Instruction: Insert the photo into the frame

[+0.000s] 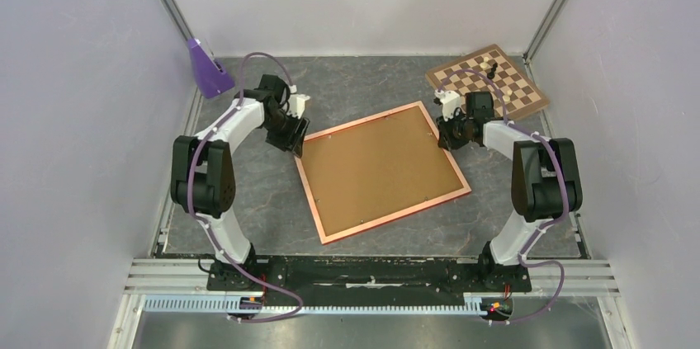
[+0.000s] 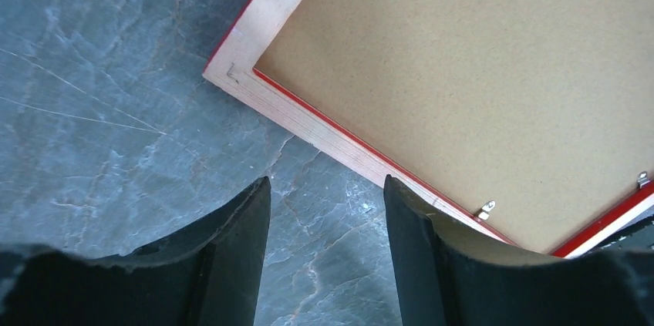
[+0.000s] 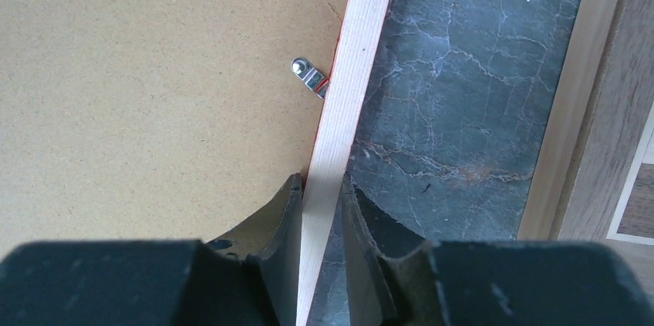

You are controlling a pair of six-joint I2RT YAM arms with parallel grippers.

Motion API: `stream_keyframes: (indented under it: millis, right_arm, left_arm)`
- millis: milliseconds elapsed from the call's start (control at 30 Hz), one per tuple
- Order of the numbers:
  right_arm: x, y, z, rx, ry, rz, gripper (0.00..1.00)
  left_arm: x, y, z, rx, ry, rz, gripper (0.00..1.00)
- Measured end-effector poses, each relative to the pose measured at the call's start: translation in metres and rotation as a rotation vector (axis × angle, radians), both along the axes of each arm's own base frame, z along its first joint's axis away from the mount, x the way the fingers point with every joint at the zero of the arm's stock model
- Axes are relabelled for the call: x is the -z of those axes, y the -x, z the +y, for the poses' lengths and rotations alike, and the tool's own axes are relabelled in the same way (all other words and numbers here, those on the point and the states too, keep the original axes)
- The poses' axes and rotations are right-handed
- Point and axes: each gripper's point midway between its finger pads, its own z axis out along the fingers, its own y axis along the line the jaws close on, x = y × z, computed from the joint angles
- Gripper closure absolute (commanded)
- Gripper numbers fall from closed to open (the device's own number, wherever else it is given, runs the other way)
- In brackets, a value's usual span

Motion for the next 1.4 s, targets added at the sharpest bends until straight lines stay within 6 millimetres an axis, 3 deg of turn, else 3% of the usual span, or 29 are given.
stream_keyframes:
  millis: [167, 233, 267, 333, 400, 467, 600, 700, 867, 1000, 1133, 1400]
  right_arm:
    - [0.000, 0.001, 0.000, 0.002, -0.003, -0.002, 0.85]
    - [0.000, 0.001, 0.000, 0.004, -0.003, -0.006, 0.69]
    - [-0.001, 0.002, 0.000, 0.006, -0.005, -0.005, 0.64]
    - [-0.001, 0.005, 0.000, 0.008, -0.008, -0.002, 0.39]
    - [-0.005, 0.007, 0.001, 0.015, -0.014, -0.005, 0.29]
    - [-0.013, 0.006, 0.001, 0.015, -0.016, -0.023, 0.26]
    - [-0.032, 0.005, 0.000, 0.021, -0.018, -0.067, 0.22]
    - [-0.052, 0.005, -0.005, 0.040, -0.021, -0.111, 0.22]
    - [-0.078, 0.008, -0.042, 0.148, -0.007, -0.174, 0.22]
    - [-0.071, 0.022, -0.079, 0.255, 0.000, -0.154, 0.22]
    - [-0.052, 0.041, -0.104, 0.331, -0.006, -0.095, 0.22]
    - [-0.040, 0.053, -0.108, 0.348, -0.046, -0.058, 0.24]
  left_arm:
    - [-0.023, -0.003, -0.019, 0.085, 0.009, -0.078, 0.37]
    - [-0.032, 0.005, -0.038, 0.157, 0.009, -0.105, 0.37]
    - [-0.036, 0.011, -0.054, 0.210, 0.008, -0.120, 0.37]
    - [-0.044, 0.027, -0.087, 0.318, 0.008, -0.145, 0.34]
    - [-0.049, 0.047, -0.124, 0.437, 0.010, -0.165, 0.30]
    - [-0.053, 0.070, -0.156, 0.545, 0.013, -0.173, 0.27]
    - [-0.054, 0.101, -0.201, 0.690, 0.019, -0.178, 0.24]
    - [-0.044, 0.119, -0.222, 0.759, 0.014, -0.155, 0.22]
    - [-0.016, 0.151, -0.242, 0.835, -0.017, -0.081, 0.18]
    - [0.003, 0.172, -0.254, 0.867, -0.050, -0.053, 0.19]
    - [0.014, 0.188, -0.265, 0.889, -0.100, -0.082, 0.29]
    - [0.035, 0.193, -0.276, 0.882, -0.181, -0.117, 0.48]
